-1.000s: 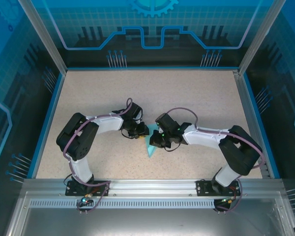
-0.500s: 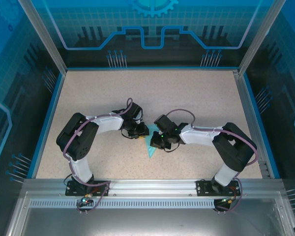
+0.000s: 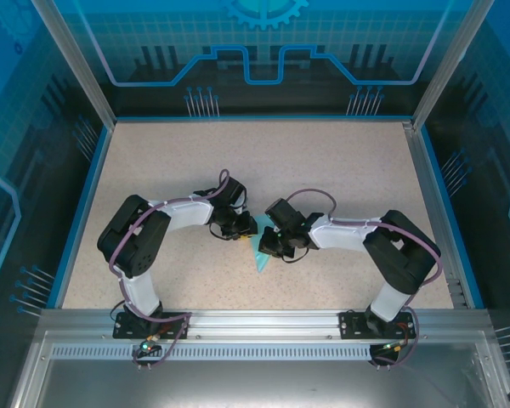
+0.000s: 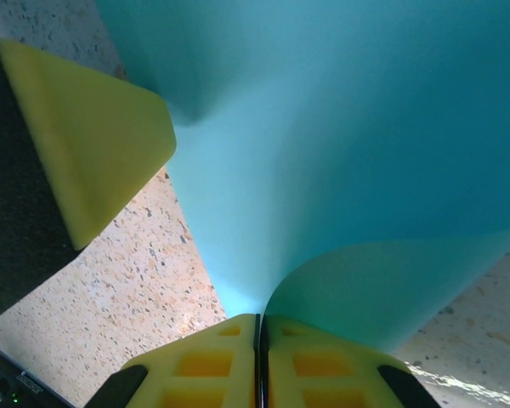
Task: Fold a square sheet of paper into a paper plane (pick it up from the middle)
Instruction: Third fold the triangle at the center of the table.
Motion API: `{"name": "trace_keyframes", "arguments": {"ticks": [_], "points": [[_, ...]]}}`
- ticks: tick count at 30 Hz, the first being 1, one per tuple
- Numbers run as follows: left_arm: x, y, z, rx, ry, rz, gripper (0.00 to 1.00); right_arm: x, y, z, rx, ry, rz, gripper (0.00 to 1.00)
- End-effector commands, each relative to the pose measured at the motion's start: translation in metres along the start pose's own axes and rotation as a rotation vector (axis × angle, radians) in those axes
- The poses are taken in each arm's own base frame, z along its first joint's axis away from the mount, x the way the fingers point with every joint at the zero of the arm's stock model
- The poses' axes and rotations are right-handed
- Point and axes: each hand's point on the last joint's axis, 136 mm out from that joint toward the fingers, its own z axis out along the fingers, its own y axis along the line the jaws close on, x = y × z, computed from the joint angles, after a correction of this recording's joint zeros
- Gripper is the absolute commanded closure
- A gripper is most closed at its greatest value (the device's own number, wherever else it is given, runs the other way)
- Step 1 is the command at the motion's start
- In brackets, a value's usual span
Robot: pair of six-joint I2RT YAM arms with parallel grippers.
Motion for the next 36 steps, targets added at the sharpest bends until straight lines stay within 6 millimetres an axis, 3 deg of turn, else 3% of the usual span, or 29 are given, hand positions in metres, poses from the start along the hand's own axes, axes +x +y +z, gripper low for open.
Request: {"name": "trace_keyframes", "arguments": {"ticks": [1,27,36], "points": [[0.001,0.000,0.001,-0.021,0.009,0.011,0.77,0.005,0.000,0.006,0.020,0.012,-0.015,0.90],[0.004,0.000,0.003,-0.027,0.018,0.018,0.77,0.006,0.008,0.013,-0.021,0.030,-0.057,0.90],[0.004,0.000,0.002,-0.028,0.018,0.019,0.77,0.008,-0.004,0.017,0.026,0.037,-0.046,0.90]]}}
